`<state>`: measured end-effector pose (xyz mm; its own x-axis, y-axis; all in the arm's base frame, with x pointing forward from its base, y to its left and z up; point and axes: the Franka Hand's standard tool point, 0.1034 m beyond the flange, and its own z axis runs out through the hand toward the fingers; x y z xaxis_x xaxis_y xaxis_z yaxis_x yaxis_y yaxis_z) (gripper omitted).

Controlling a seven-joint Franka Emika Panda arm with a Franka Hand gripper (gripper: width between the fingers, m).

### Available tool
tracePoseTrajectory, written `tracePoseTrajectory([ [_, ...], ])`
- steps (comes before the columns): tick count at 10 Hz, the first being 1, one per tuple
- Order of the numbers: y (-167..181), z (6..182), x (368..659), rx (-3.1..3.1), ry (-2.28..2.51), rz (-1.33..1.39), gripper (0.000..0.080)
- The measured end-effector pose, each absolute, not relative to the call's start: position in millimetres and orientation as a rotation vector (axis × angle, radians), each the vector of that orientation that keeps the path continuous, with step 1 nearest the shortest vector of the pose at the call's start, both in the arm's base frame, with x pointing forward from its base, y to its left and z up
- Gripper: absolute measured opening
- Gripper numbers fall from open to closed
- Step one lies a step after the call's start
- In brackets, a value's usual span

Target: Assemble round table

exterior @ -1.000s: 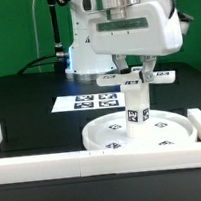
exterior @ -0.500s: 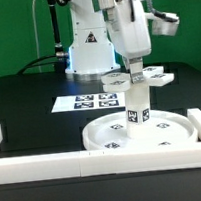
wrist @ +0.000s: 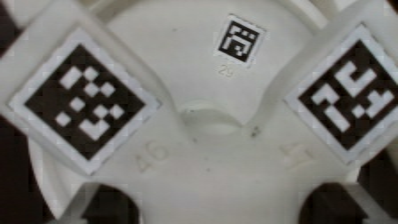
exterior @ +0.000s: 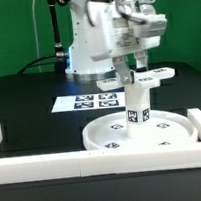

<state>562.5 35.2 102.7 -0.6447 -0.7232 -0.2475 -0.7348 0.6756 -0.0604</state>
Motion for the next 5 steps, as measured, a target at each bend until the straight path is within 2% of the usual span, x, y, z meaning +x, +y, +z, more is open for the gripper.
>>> tracePoseTrajectory([
  [2,34.0,102.9,562.6,-1.093,2.662,0.093,0.0446],
  [3,35.4,102.2,562.3,-1.075,2.664,0.100,0.0503],
  [4,36.6,101.2,561.8,-1.093,2.656,0.101,0.0602],
  [5,36.2,102.3,562.1,-1.115,2.645,0.100,0.0602],
])
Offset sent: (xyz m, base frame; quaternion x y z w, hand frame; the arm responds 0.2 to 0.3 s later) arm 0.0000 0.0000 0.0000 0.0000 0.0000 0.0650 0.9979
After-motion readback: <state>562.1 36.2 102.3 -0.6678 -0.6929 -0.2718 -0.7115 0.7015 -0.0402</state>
